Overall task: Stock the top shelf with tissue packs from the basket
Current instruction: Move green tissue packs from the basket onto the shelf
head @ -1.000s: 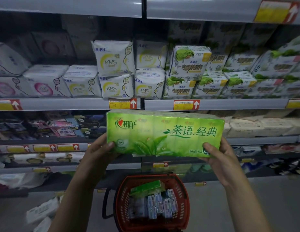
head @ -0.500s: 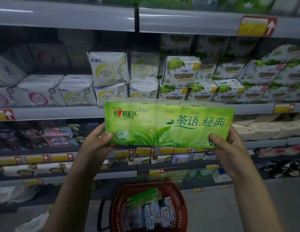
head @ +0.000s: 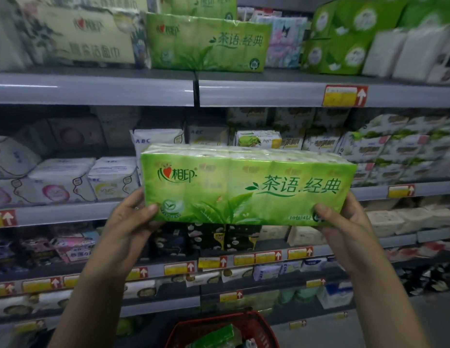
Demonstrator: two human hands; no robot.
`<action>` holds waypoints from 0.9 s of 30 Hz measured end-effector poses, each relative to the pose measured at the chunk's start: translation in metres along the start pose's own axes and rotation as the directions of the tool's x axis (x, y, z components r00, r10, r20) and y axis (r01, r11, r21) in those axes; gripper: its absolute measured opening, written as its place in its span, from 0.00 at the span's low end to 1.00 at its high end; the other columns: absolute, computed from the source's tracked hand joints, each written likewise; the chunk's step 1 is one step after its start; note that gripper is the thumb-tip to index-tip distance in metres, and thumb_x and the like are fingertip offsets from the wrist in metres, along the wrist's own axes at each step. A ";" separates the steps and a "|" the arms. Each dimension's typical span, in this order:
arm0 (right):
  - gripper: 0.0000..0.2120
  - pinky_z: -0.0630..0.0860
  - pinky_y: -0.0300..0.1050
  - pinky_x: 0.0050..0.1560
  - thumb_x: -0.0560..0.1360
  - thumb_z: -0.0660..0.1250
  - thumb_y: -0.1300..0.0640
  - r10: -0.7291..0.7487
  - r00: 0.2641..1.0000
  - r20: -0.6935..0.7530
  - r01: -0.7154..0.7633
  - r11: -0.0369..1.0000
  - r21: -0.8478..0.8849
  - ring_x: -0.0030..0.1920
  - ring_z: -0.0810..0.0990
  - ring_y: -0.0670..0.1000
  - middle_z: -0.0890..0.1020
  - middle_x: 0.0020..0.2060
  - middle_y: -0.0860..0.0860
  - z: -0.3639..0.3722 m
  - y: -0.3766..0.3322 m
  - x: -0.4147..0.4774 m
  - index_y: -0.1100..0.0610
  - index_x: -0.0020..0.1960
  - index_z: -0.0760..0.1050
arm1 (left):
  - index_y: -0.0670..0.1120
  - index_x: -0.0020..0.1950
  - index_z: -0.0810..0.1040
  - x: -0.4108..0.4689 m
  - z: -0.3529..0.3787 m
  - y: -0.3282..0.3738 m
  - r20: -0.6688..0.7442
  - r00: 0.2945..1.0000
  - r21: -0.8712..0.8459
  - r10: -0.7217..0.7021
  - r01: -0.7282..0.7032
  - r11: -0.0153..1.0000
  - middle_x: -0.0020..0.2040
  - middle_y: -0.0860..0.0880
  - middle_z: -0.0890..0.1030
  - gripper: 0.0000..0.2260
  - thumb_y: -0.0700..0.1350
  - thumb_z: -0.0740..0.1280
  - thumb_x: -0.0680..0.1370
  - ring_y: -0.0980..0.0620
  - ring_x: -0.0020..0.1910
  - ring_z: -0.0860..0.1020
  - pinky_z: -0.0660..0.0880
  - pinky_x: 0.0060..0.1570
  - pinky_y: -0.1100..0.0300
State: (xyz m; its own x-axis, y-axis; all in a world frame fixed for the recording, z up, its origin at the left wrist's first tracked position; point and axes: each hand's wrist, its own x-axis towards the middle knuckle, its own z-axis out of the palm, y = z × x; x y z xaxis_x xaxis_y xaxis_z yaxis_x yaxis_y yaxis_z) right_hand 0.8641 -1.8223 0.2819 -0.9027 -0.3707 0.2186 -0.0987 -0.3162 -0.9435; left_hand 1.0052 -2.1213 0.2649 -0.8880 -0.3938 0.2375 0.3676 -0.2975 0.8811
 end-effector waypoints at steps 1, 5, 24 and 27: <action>0.43 0.79 0.49 0.54 0.47 0.84 0.42 -0.013 1.000 0.001 0.013 1.000 0.001 0.54 0.82 0.51 0.84 0.52 0.47 0.000 -0.004 0.002 0.48 0.59 0.75 | 0.50 0.53 0.84 0.002 0.003 0.003 -0.003 1.000 0.000 0.003 -0.003 1.000 0.54 0.48 0.84 0.31 0.57 0.83 0.53 0.52 0.53 0.82 0.80 0.50 0.61; 0.46 0.79 0.50 0.55 0.48 0.84 0.43 -0.055 0.998 0.018 0.055 0.998 0.004 0.56 0.81 0.53 0.83 0.54 0.50 0.000 -0.020 0.012 0.51 0.62 0.73 | 0.51 0.52 0.85 0.011 0.014 0.011 -0.010 1.000 -0.026 0.025 -0.025 0.999 0.52 0.49 0.85 0.31 0.56 0.84 0.50 0.53 0.50 0.83 0.80 0.45 0.63; 0.38 0.79 0.37 0.48 0.49 0.83 0.41 -0.188 0.967 0.173 0.199 0.979 -0.049 0.54 0.82 0.48 0.84 0.51 0.47 0.017 -0.055 0.069 0.46 0.57 0.76 | 0.53 0.51 0.86 0.032 0.026 0.068 0.006 0.977 0.190 0.212 -0.209 0.959 0.52 0.48 0.85 0.17 0.48 0.79 0.62 0.52 0.51 0.83 0.79 0.48 0.62; 0.30 0.79 0.38 0.49 0.55 0.80 0.53 -0.202 0.964 0.173 0.195 0.979 0.056 0.55 0.82 0.52 0.85 0.49 0.48 0.024 -0.063 0.079 0.48 0.56 0.77 | 0.52 0.52 0.85 0.037 0.030 0.081 0.013 0.970 0.205 0.243 -0.240 0.949 0.53 0.48 0.85 0.21 0.49 0.80 0.60 0.51 0.53 0.83 0.79 0.51 0.62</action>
State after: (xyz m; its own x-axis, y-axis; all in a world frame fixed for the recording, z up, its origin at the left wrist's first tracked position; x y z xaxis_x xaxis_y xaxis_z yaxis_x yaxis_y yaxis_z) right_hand 0.8093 -1.8521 0.3646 -0.7776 -0.4449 0.4444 -0.2491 -0.4309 -0.8673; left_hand 0.9941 -2.1340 0.3571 -0.7755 -0.4432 0.4496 0.5056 -0.0096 0.8627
